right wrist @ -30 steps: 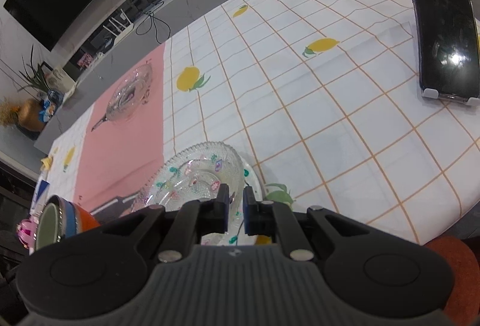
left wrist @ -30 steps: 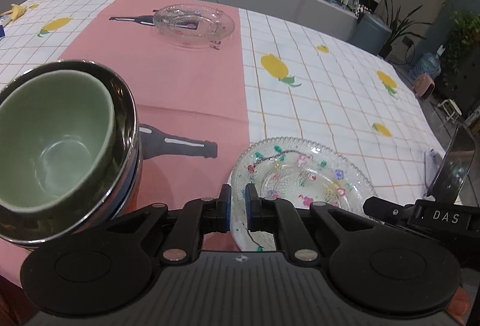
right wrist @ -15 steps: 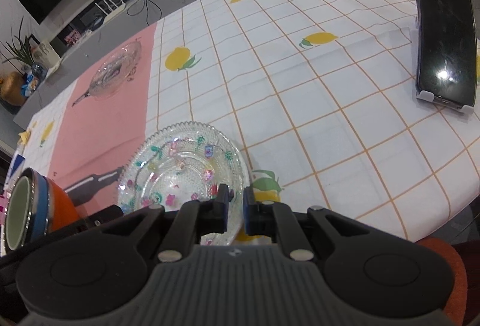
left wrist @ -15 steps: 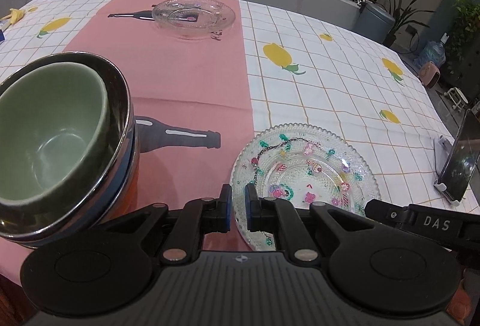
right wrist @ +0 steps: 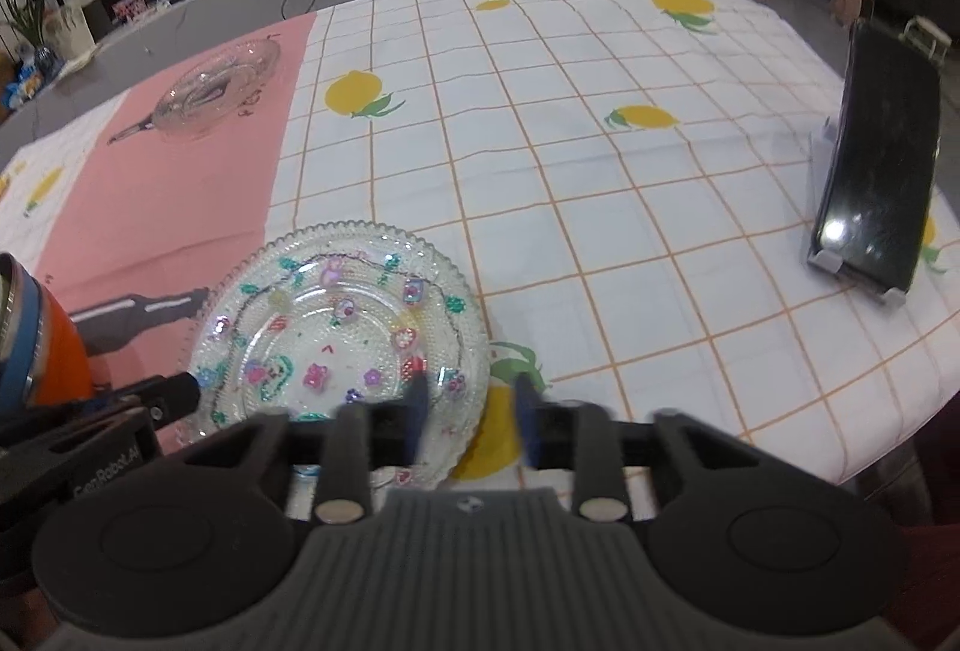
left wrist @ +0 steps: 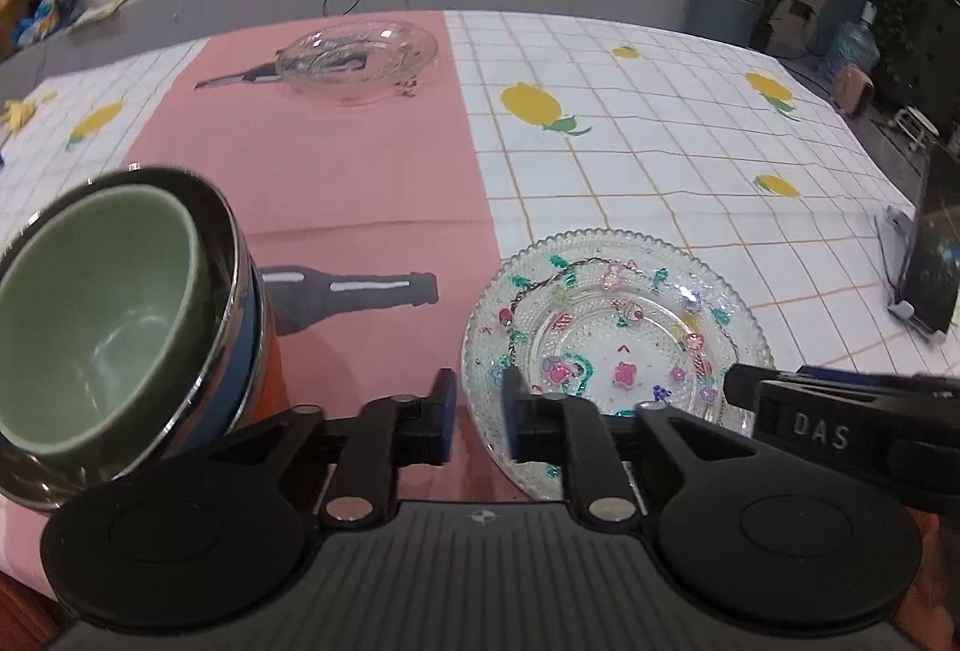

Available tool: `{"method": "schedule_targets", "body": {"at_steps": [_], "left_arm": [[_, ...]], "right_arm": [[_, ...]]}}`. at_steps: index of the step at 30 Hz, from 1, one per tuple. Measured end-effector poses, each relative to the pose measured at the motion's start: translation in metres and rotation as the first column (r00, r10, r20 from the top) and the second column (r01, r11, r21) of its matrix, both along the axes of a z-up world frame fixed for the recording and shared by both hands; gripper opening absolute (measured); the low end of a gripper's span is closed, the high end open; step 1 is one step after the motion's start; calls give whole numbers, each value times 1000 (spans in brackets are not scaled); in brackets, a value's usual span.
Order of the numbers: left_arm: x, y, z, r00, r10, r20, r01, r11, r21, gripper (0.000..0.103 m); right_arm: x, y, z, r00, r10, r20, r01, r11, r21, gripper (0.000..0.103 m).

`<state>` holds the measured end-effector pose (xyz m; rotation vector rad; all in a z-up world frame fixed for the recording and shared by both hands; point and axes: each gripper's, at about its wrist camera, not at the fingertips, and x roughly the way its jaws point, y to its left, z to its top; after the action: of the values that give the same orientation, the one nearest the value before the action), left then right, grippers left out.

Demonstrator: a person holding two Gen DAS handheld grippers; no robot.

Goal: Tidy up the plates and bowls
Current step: 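Open the left tool and withdraw it from the plate stack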

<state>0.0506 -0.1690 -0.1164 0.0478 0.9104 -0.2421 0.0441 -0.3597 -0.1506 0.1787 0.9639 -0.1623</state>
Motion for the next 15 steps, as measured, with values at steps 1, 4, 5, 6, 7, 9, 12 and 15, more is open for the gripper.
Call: {"method": "schedule_targets", "body": {"at_steps": [1, 4, 5, 6, 7, 9, 12, 15], "left_arm": [[-1, 0, 2, 1000, -9, 8, 9, 1000, 7, 30], [-2, 1, 10, 999, -36, 18, 36, 999, 5, 32], [-2, 2, 14, 999, -42, 14, 42, 999, -5, 32], [-1, 4, 18, 999, -49, 9, 49, 999, -15, 32], [0, 6, 23, 998, -54, 8, 54, 998, -26, 32], [4, 10, 33, 998, -58, 2, 58, 998, -29, 32], [14, 20, 50, 998, -61, 3, 61, 997, -45, 32], [29, 34, 68, 998, -65, 3, 65, 996, -68, 32]], "right_arm": [[0, 2, 1, 1000, 3, 3, -2, 1000, -15, 44], [-2, 6, 5, 1000, 8, 7, -7, 999, -48, 50], [-2, 8, 7, 1000, 9, 10, -9, 998, -56, 51], [-3, 9, 10, 1000, 10, 15, -9, 998, -63, 53], [-3, 9, 13, 1000, 11, 22, -9, 998, -66, 53], [-3, 11, 19, 999, 11, 30, -9, 998, -68, 55], [2, 13, 30, 999, 18, 43, -16, 998, -60, 55], [14, 18, 43, 998, 36, 59, -34, 999, -41, 56]]}}
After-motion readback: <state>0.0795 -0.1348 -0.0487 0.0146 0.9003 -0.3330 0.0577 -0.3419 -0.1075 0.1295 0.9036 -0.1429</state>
